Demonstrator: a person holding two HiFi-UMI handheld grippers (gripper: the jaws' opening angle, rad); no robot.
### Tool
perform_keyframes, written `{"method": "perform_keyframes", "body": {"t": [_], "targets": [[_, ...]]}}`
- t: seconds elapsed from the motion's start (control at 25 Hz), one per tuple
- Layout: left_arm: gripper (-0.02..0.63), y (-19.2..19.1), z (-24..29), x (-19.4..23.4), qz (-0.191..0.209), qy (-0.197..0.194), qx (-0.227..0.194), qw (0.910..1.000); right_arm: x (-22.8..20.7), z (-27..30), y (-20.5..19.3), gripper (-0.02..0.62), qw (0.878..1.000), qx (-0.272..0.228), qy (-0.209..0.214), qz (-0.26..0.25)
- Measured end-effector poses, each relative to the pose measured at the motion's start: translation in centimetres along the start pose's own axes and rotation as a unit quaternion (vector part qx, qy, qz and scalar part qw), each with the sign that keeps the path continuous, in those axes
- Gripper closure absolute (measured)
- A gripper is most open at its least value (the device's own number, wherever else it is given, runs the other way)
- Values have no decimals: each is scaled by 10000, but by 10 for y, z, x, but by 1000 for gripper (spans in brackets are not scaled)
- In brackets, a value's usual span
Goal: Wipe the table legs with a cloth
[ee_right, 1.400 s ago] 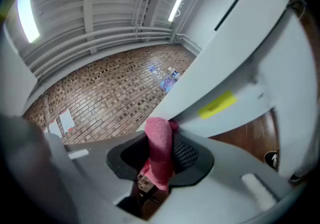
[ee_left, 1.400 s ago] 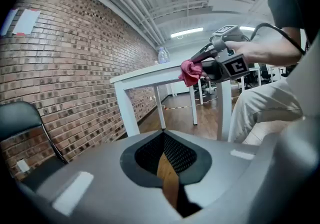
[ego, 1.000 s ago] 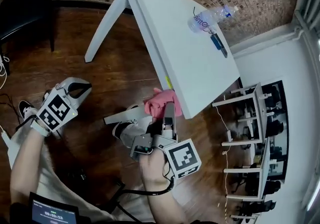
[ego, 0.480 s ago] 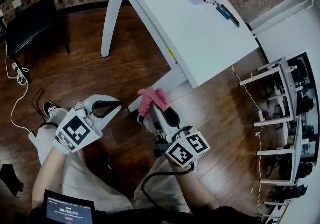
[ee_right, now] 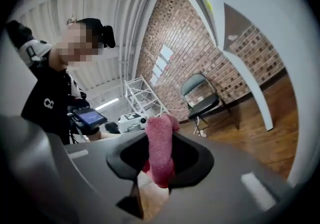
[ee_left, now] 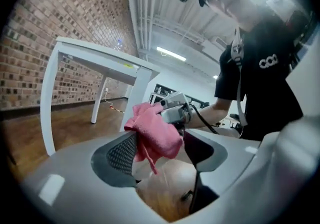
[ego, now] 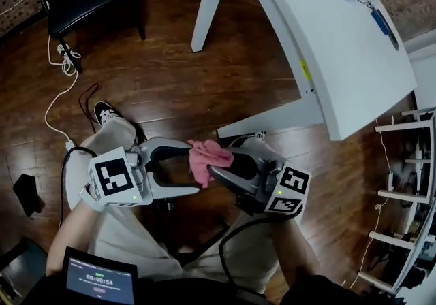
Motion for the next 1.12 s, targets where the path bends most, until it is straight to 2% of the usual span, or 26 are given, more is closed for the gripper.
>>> {"method": "perform_keyframes", "body": {"t": [0.08, 0.2, 0.24, 0.36, 0.48, 0.6, 0.8, 1.12], "targets": [[316, 0, -7, 0, -285, -36, -129, 9995, 1, 15, 2, 495, 9984, 243, 515, -37], [318, 8, -12, 0, -360, 88, -107, 9993, 6, 28, 11, 495, 9908, 521, 1242, -112], [327, 10, -12, -2, -368, 141, -77, 9992, 7, 28, 15, 495, 9877, 572, 1451, -101], [410, 18, -14, -12, -567, 218, -94, 9981, 10, 22, 24, 494, 9771, 614, 2038, 25], [423, 22, -15, -13, -523, 449, 119, 9976, 7, 27, 26, 494, 9705, 733, 2298, 46], [425, 14, -17, -11, -217, 805, 643, 9944, 0, 38, 19, 489, 9654, 1139, 2346, 18], [426, -5, -1, -48, 96, 1607, 1278, 9786, 13, 32, -4, 489, 9407, 1998, 2739, 81], [430, -20, 54, -121, -44, 2660, 1899, 9451, 43, -17, -39, 489, 9060, 2690, 3268, 88]]}}
Point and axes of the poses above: the fingertips, and each gripper's own axes: z forward along the fingers, x to its left, y out of its top, the point moved 7 cm from there along -z, backward along the fingers, and after that the axes turned 3 degrees about x, right-handed, at the moved point
